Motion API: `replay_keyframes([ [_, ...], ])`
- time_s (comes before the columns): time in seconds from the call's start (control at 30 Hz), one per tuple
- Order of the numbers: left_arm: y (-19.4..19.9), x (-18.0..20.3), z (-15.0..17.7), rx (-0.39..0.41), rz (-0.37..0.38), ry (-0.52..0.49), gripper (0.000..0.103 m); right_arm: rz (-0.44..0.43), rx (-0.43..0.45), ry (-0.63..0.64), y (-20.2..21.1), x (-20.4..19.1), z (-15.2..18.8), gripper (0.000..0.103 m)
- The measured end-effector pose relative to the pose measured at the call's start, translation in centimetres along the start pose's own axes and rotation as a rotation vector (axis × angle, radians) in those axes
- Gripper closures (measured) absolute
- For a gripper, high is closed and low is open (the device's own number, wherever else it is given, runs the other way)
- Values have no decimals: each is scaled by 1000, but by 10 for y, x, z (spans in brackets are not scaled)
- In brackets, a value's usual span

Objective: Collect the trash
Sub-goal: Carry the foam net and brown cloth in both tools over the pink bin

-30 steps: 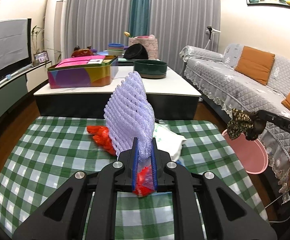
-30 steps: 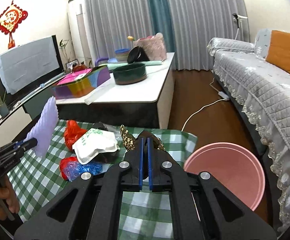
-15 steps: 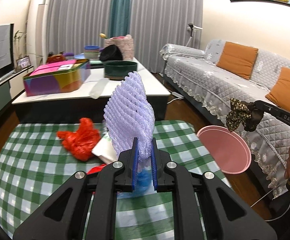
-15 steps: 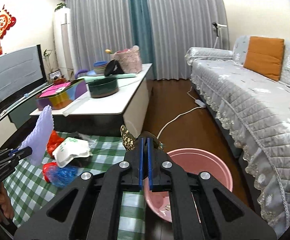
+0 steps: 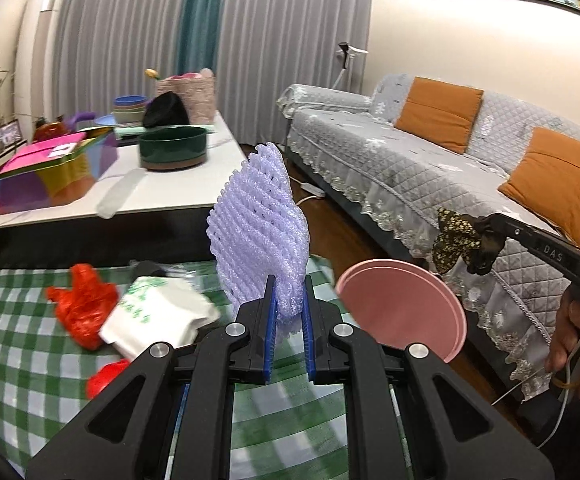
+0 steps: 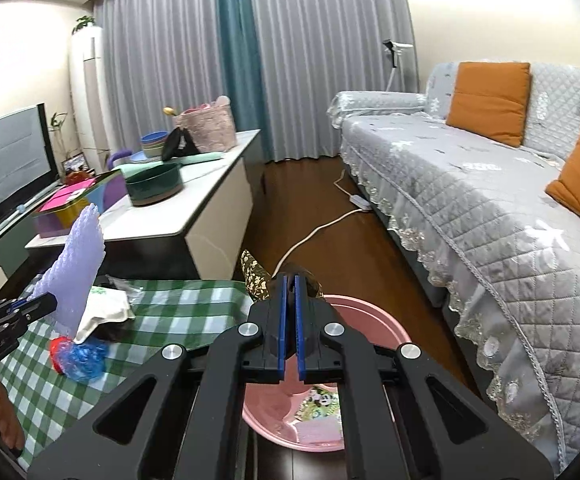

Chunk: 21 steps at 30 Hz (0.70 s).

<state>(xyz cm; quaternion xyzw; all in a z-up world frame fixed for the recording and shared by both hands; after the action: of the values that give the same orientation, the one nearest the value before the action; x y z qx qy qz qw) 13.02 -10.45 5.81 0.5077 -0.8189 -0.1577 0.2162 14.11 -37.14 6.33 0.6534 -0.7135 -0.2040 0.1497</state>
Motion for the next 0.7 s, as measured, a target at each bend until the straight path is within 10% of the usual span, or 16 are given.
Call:
replay_keyframes([
  [0.7, -94, 71, -11, -71, 211, -89, 92, 115, -79, -50, -40, 36, 11, 99],
])
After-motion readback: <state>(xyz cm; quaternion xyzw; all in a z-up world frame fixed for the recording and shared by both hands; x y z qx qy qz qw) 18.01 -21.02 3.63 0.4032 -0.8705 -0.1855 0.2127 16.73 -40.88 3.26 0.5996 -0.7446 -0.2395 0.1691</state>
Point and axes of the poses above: each gripper's, at about its wrist camera, not at the fingertips, and y roughly against the way its jaws point, x to its right, z to its underside, the point moved 1 cm from there along -y, roughly the way its jaws point, and after that the axes turned 10 degrees about z, right-handed, at the moved point
